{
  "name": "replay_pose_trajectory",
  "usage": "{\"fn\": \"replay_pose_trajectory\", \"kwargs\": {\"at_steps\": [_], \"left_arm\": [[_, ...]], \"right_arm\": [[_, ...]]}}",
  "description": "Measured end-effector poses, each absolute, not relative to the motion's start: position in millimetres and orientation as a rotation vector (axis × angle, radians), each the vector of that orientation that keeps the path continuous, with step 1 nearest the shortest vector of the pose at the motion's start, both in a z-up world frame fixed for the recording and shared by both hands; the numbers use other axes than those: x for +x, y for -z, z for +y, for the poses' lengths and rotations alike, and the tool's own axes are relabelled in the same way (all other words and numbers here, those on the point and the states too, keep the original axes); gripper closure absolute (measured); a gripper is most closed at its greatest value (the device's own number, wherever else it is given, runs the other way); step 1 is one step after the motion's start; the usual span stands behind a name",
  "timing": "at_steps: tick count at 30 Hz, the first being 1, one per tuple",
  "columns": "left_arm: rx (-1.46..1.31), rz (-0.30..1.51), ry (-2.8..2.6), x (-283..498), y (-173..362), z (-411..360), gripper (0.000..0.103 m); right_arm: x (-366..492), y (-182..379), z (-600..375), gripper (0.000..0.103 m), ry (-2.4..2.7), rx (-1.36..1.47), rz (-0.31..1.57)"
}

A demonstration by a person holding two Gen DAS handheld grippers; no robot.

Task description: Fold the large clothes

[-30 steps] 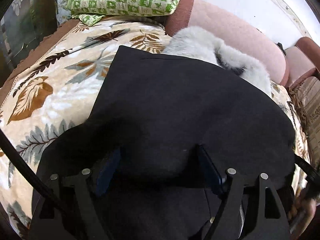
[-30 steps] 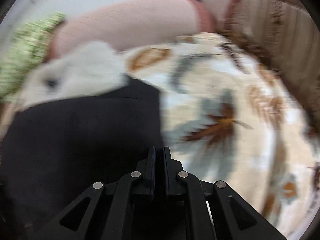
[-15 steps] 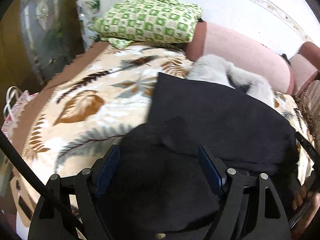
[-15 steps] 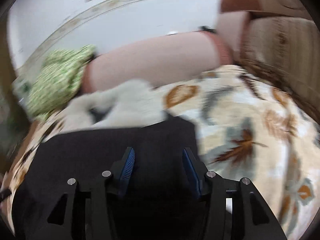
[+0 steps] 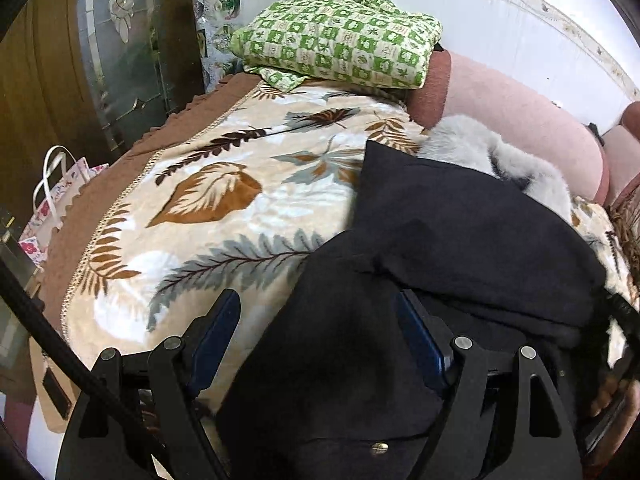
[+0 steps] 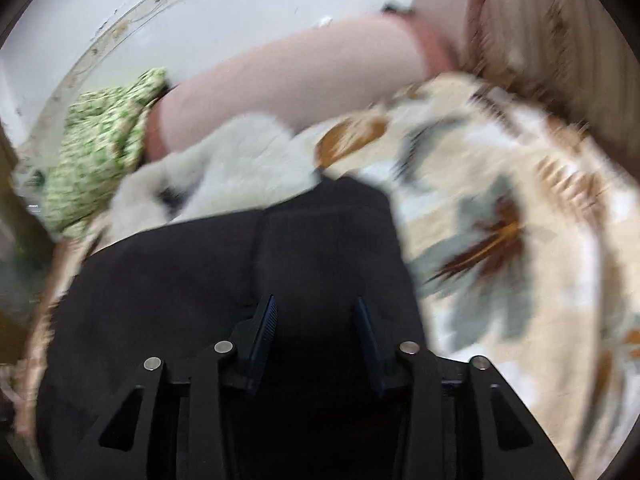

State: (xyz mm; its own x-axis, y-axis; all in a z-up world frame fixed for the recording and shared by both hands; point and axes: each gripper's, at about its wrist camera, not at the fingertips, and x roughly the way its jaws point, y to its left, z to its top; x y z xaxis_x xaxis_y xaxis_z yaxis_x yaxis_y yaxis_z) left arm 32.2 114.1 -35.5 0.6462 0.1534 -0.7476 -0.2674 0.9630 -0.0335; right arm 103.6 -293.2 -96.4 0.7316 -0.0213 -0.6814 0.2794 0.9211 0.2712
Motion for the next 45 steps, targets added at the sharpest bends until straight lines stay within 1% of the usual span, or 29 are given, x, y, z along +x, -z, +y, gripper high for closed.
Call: {"fn": "replay_pose_trajectory", "kwargs": {"at_steps": [3, 6, 12, 14, 17, 21, 24, 29, 32, 35, 37, 38, 39, 42, 44, 45], "left_arm": [[-0.147, 0.843, -0.255, 34.8, 40.8, 118.4, 0.024], [-0.168, 0.863, -0.253, 39.1, 48.2, 122.9, 0.024], [-0.153, 0.915, -0.269, 48.4, 69.9, 126.1, 0.024], [-0.153, 0.926, -0.273, 48.9, 73.8, 127.8, 0.024], [-0.159, 0.906, -0.271, 44.4, 70.5, 130.9, 0.024], [-0.151, 0.869, -0.267, 36.1, 61.2, 131.6, 0.024], [-0.136, 0.845, -0.264, 29.9, 54.3, 129.5, 0.024], [-0.118, 0.822, -0.237, 19.2, 46.7, 124.2, 0.024], [-0.105, 0.814, -0.224, 14.5, 43.8, 121.6, 0.024], [-0.106, 0.813, -0.212, 10.8, 43.0, 120.5, 0.024], [-0.109, 0.814, -0.209, 9.5, 42.5, 121.4, 0.024], [-0.111, 0.812, -0.21, 9.3, 42.3, 121.4, 0.024], [-0.113, 0.81, -0.212, 8.6, 42.0, 122.1, 0.024], [-0.117, 0.799, -0.224, 5.2, 40.9, 124.8, 0.024], [-0.115, 0.793, -0.229, 3.3, 40.8, 126.3, 0.024], [-0.113, 0.787, -0.227, 2.3, 40.8, 126.7, 0.024]], "right_arm": [[97.0, 82.9, -287.4, 0.058, 0.148, 0.374, 0.682], [91.0, 75.2, -273.7, 0.058, 0.13, 0.31, 0.645], [109.5, 102.9, -263.2, 0.058, 0.084, 0.321, 0.762], [113.5, 108.4, -261.3, 0.058, 0.095, 0.301, 0.774], [107.4, 104.9, -250.8, 0.057, 0.137, 0.222, 0.741], [84.6, 81.3, -224.8, 0.056, 0.18, 0.093, 0.617], [86.7, 69.5, -203.9, 0.055, 0.108, 0.073, 0.619], [108.4, 66.6, -174.2, 0.054, 0.093, 0.043, 0.63], [127.0, 71.9, -154.7, 0.049, 0.08, 0.002, 0.654], [142.8, 94.5, -142.4, 0.046, 0.077, -0.05, 0.726], [146.6, 106.1, -150.2, 0.039, 0.072, -0.016, 0.756], [146.0, 106.8, -157.4, 0.028, 0.078, 0.016, 0.762], [145.9, 106.7, -165.2, 0.021, 0.093, 0.046, 0.773], [141.7, 107.1, -186.4, 0.021, 0.13, 0.089, 0.806], [133.3, 104.0, -187.7, 0.021, 0.141, 0.04, 0.807], [127.0, 101.3, -187.7, 0.019, 0.156, 0.006, 0.803]]}}
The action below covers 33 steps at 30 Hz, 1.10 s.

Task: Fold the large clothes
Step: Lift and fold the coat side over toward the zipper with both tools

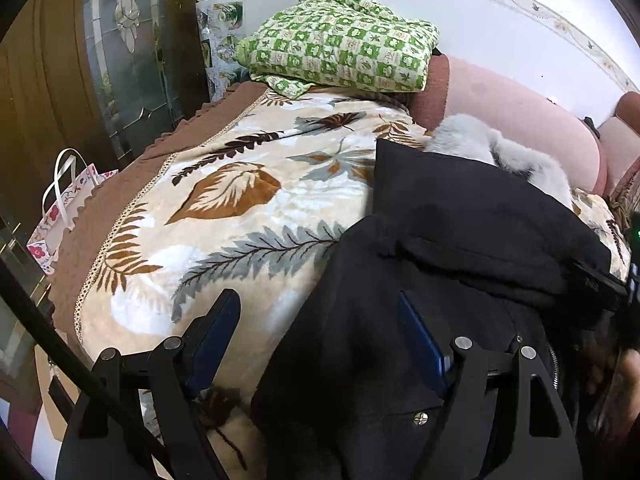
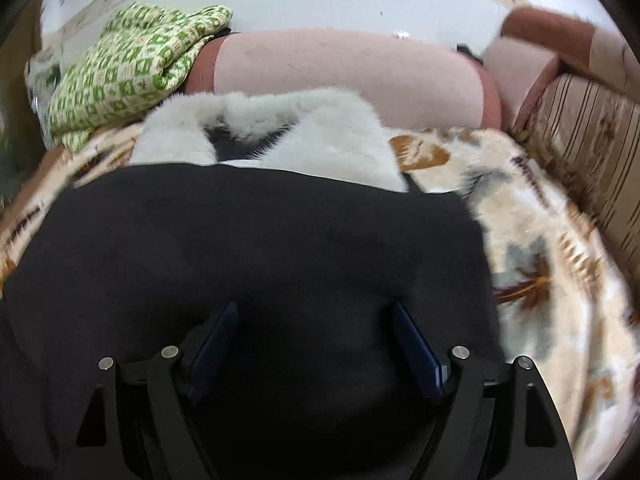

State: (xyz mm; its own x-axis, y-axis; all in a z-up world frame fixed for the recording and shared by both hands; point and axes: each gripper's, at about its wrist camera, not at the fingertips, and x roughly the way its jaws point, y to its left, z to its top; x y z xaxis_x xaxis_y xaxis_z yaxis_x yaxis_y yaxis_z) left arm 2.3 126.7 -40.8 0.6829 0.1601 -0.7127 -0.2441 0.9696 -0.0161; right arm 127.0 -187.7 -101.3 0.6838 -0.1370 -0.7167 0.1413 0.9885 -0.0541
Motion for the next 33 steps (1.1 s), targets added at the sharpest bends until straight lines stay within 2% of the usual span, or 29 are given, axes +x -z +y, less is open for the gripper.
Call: {"fn": "replay_pose_trajectory", "kwargs": {"at_steps": [2, 8, 15, 22, 28, 29, 30, 33], "left_arm": [[-0.11, 0.787, -0.222, 0.9, 41.2, 128.6, 0.024], [-0.101, 0.82, -0.183, -0.7, 39.2, 136.0, 0.024], [-0.271, 0.864, -0.113, 12.6, 36.3, 196.7, 0.023], [-0.363, 0.98, 0.008, 34.9, 64.5, 214.2, 0.023], [-0.49, 1.077, 0.16, 46.8, 102.7, 200.3, 0.023], [-0.522, 1.089, 0.192, 47.8, 107.6, 198.9, 0.029], [-0.556, 1.099, 0.237, 46.9, 111.2, 195.9, 0.04], [-0.531, 1.089, 0.3, 36.3, 109.2, 181.4, 0.043]], "right_arm": [[112.0, 97.0, -192.1, 0.019, 0.189, -0.028, 0.795], [64.3, 87.6, -241.1, 0.019, 0.137, 0.129, 0.828], [15.8, 84.5, -322.7, 0.018, 0.172, 0.304, 0.897], [-13.4, 100.6, -391.0, 0.016, 0.239, 0.491, 0.937], [-18.8, 130.6, -393.4, 0.016, 0.131, 0.657, 1.017], [-18.8, 134.0, -392.2, 0.016, 0.116, 0.67, 1.024], [-19.0, 136.8, -390.6, 0.016, 0.104, 0.678, 1.03], [-21.2, 138.1, -382.1, 0.014, 0.064, 0.665, 1.037]]}}
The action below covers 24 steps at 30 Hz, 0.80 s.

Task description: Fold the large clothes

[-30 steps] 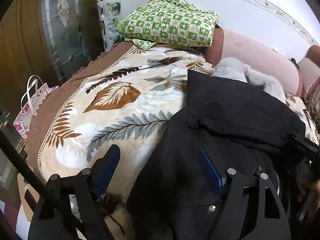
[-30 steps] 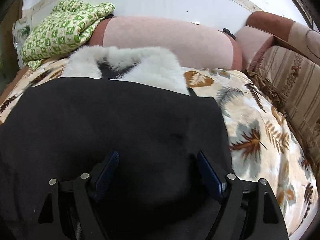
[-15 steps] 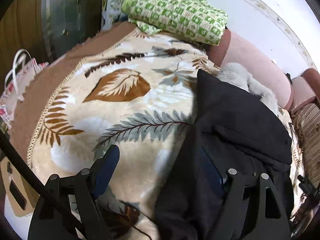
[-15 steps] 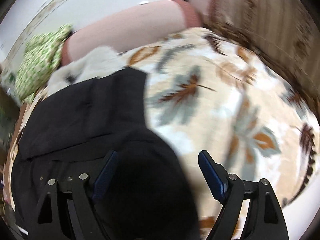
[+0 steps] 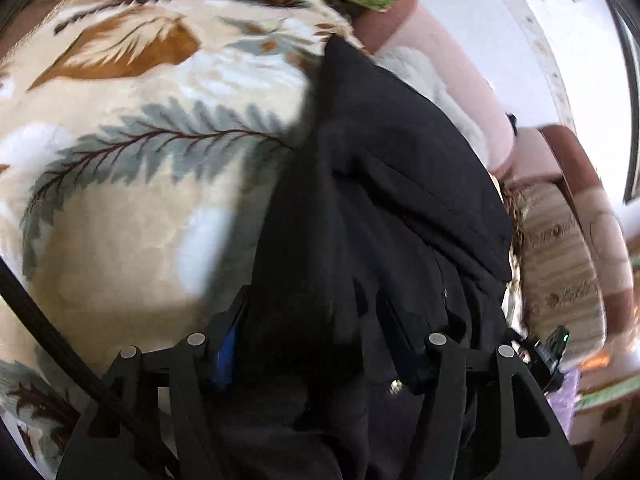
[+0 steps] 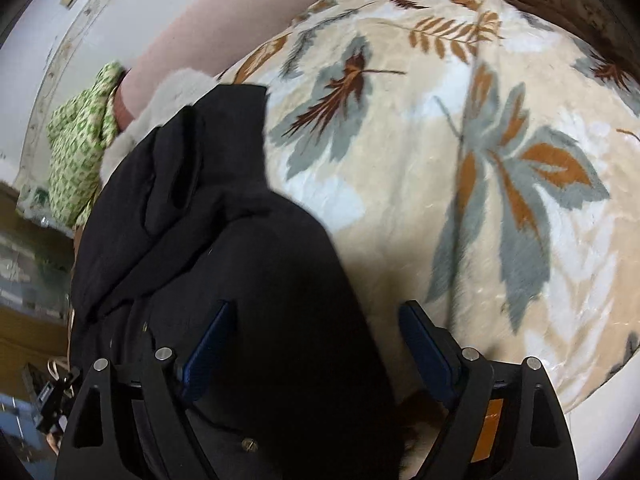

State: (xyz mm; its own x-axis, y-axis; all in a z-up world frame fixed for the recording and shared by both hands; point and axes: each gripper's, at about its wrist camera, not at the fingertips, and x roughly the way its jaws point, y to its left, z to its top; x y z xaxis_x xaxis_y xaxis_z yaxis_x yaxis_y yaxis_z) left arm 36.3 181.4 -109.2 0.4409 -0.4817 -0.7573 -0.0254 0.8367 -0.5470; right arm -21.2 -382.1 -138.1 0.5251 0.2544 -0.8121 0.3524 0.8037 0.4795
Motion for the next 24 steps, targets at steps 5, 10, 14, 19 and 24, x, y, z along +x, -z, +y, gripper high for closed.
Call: {"fn": "replay_pose_trajectory", "kwargs": {"at_steps": [5, 10, 14, 19, 24], "left_arm": [[-0.51, 1.066, 0.391, 10.9, 97.3, 170.8, 0.045], [-0.566, 1.074, 0.407, -13.3, 102.4, 178.9, 0.045], [-0.592, 1.075, 0.413, -31.9, 108.1, 182.1, 0.045], [-0.567, 1.044, 0.406, -52.3, 107.4, 169.4, 0.044], [-0.533, 1.035, 0.435, -56.8, 105.8, 149.3, 0.037]], "right_arm": [[-26.8, 139.5, -370.4, 0.014, -0.055, 0.691, 1.081], [-40.6, 140.1, -363.5, 0.014, -0.132, 0.709, 1.103], [-53.6, 139.2, -360.0, 0.014, -0.192, 0.727, 1.122], [-73.8, 140.4, -348.3, 0.013, -0.238, 0.703, 1.144], [-91.0, 145.0, -327.1, 0.013, -0.257, 0.651, 1.155]]}}
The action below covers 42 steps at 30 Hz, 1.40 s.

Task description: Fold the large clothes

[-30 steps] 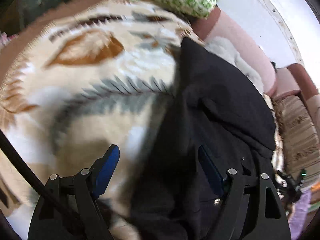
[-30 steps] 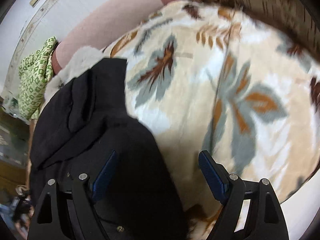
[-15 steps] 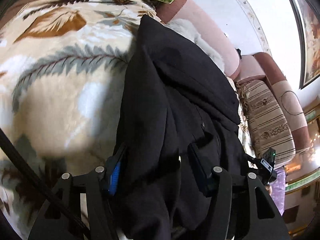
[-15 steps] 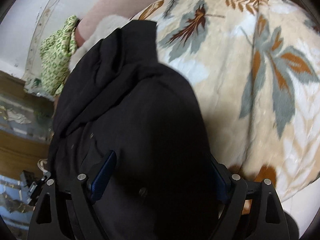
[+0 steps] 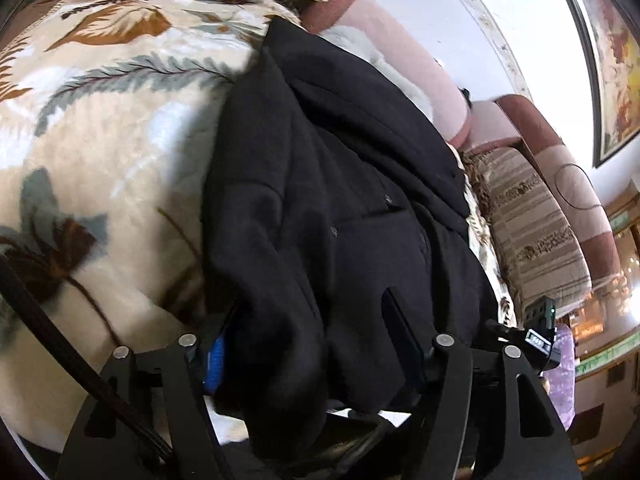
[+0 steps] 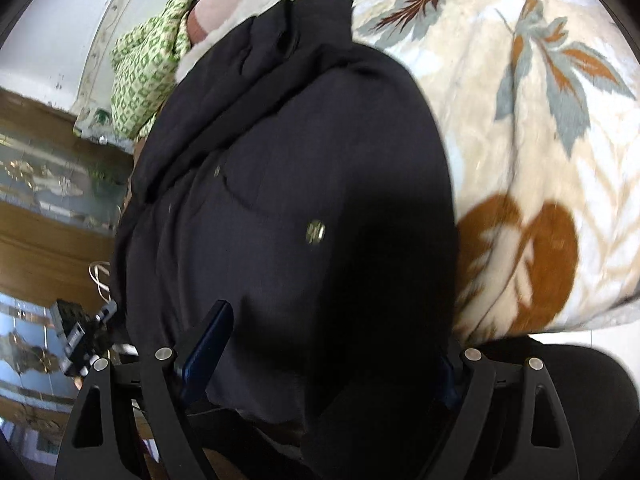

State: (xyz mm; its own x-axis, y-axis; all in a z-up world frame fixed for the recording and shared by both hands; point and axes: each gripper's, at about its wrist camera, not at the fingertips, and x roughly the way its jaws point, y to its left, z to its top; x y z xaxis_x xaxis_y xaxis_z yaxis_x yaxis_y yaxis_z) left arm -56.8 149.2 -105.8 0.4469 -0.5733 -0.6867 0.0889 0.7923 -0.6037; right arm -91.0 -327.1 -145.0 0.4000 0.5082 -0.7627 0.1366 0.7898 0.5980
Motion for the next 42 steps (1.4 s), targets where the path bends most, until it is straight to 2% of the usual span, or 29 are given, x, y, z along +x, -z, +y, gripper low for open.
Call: {"fn": "replay_pose_trajectory", "kwargs": {"at_steps": [7, 9, 10, 11, 12, 13, 15, 18, 21, 26, 31, 38, 42], "left_arm": [[-0.523, 1.034, 0.433, -64.2, 111.9, 131.7, 0.037], [-0.508, 1.032, 0.412, -65.6, 110.8, 129.2, 0.04], [-0.493, 1.033, 0.383, -66.2, 110.3, 127.8, 0.047], [-0.466, 1.041, 0.338, -66.4, 110.0, 127.3, 0.069], [-0.443, 1.051, 0.296, -66.4, 110.8, 126.8, 0.08], [-0.434, 1.057, 0.271, -66.8, 111.1, 128.5, 0.083], [-0.458, 1.041, 0.239, -70.2, 107.6, 136.9, 0.088], [-0.488, 0.998, 0.212, -78.8, 95.4, 151.2, 0.09], [-0.503, 0.949, 0.204, -86.9, 79.0, 162.8, 0.09], [-0.491, 0.882, 0.219, -89.1, 51.0, 161.8, 0.09], [-0.476, 0.827, 0.244, -75.8, 18.9, 156.4, 0.09], [-0.408, 0.735, 0.244, -25.4, -36.1, 140.6, 0.09], [-0.411, 0.718, 0.215, 29.2, -57.1, 138.1, 0.09]], "right_arm": [[-103.4, 138.4, -297.4, 0.018, -0.222, 0.512, 1.128], [-105.4, 138.1, -293.5, 0.024, -0.217, 0.495, 1.124], [-105.7, 138.3, -292.8, 0.026, -0.214, 0.487, 1.123], [-105.5, 139.4, -291.8, 0.03, -0.211, 0.478, 1.126], [-107.3, 141.4, -291.8, 0.036, -0.208, 0.471, 1.132], [-107.7, 144.0, -290.6, 0.04, -0.2, 0.458, 1.14], [-110.6, 144.3, -289.9, 0.061, -0.176, 0.414, 1.143], [-117.2, 137.6, -294.6, 0.075, -0.17, 0.404, 1.115], [-127.1, 120.0, -304.9, 0.081, -0.205, 0.457, 1.053], [-122.8, 74.0, -321.2, 0.083, -0.291, 0.596, 0.906], [-102.5, 44.0, -310.8, 0.085, -0.308, 0.572, 0.843], [-60.2, -6.9, -309.0, 0.085, -0.293, 0.535, 0.748], [-24.0, -32.9, -315.2, 0.085, -0.265, 0.54, 0.704]]}}
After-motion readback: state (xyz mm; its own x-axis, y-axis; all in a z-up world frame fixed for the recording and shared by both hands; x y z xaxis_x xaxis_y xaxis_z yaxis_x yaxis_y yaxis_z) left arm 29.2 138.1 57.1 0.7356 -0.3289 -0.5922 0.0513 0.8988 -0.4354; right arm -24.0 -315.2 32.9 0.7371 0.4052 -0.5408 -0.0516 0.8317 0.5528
